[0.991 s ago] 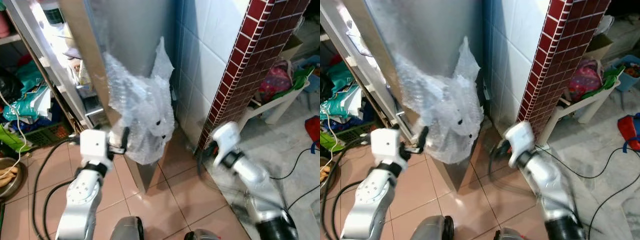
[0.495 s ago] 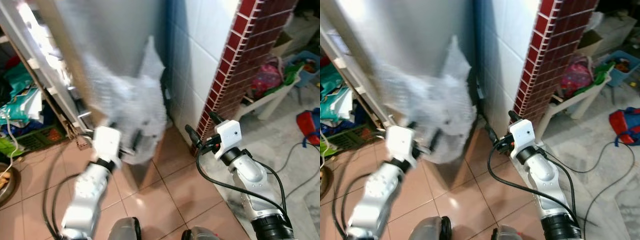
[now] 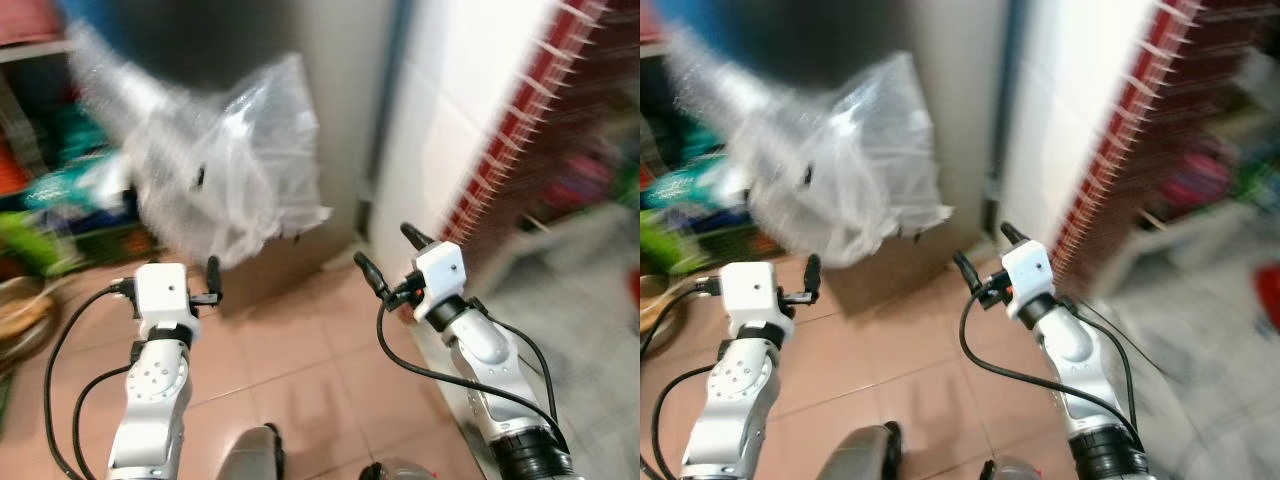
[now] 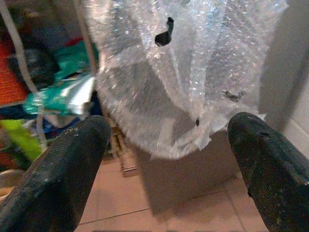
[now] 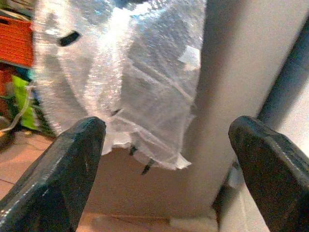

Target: Restocking fridge

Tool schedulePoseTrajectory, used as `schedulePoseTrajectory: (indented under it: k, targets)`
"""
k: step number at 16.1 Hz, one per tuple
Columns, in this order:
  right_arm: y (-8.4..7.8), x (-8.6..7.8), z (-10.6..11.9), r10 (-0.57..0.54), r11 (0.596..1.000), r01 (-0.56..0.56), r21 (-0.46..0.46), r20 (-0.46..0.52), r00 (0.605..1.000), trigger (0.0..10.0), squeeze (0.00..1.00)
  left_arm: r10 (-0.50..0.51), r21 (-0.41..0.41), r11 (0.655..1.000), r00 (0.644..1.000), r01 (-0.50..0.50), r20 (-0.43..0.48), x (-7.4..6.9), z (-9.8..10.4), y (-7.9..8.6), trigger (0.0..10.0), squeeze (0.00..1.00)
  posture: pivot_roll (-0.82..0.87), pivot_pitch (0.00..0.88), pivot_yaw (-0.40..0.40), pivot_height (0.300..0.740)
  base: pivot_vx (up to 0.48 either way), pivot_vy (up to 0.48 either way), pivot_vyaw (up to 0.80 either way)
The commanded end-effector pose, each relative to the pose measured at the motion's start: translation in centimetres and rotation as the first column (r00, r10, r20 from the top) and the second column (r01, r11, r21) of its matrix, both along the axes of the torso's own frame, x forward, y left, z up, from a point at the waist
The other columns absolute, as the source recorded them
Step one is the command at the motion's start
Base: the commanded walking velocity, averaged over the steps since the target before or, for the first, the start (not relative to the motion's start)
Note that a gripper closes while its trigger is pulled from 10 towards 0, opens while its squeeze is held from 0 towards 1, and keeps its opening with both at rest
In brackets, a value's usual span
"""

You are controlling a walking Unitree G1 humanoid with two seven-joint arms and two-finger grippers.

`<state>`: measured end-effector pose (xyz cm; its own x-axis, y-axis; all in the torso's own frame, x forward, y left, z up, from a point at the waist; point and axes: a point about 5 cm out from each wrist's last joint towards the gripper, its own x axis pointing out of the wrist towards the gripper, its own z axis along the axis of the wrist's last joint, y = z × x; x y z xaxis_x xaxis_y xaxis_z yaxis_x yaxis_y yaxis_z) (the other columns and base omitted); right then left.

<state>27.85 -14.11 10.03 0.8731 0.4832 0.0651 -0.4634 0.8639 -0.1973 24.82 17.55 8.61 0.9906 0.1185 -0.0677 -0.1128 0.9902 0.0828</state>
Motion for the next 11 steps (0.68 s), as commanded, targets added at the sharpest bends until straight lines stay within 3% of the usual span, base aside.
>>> schedulePoseTrajectory:
  k: [1, 3, 4, 7, 8, 11]
  targets:
    - [-0.5, 0.3, 0.4, -0.072, 0.997, 0.071, 0.036, 0.008, 0.997, 10.0, 0.0, -0.011, -0.011, 1.0, 1.0, 0.011, 0.022, 0.4, 0.5, -0.6, 10.0, 0.0, 0.06, 0.072, 0.012, 0.74, 0.0, 0.0, 0.8]
    - [-0.8, 0.6, 0.0, -0.17, 0.98, 0.17, 0.104, -0.011, 0.985, 10.0, 0.0, -0.05, -0.045, 0.998, 0.999, 0.051, 0.021, 0.5, 0.4, -1.2, 10.0, 0.0, 0.06, 0.056, 0.023, 0.74, 0.0, 0.0, 0.4]
    - [-0.7, 0.7, -0.5, -0.207, 0.973, 0.209, 0.096, -0.022, 0.978, 10.0, 0.0, -0.061, -0.086, 0.994, 0.998, 0.062, 0.011, 0.5, 0.2, -1.6, 10.0, 0.0, 0.06, 0.043, 0.036, 0.74, 0.0, 0.0, 0.0]
    - [-1.5, 1.2, -1.2, -0.311, 0.946, 0.317, 0.072, -0.079, 0.947, 10.0, 0.0, -0.126, -0.101, 0.987, 0.992, 0.128, 0.027, 0.9, 0.4, -2.6, 10.0, 0.0, 0.05, 0.026, 0.047, 0.74, 0.0, 0.0, 0.0]
    - [-1.4, 1.3, -1.3, -0.316, 0.945, 0.322, 0.064, -0.086, 0.945, 10.0, 0.0, -0.135, -0.111, 0.984, 0.99, 0.138, 0.034, 1.1, 0.6, -2.7, 10.0, 0.0, 0.04, 0.024, 0.049, 0.74, 0.0, 0.0, 0.0]
    - [-0.4, 0.9, -1.5, -0.241, 0.962, 0.253, 0.101, -0.119, 0.963, 10.0, 0.0, -0.145, -0.132, 0.98, 0.989, 0.147, 0.03, 1.2, 0.4, -2.8, 10.0, 0.0, 0.03, 0.015, 0.05, 0.74, 0.0, 0.441, 0.0]
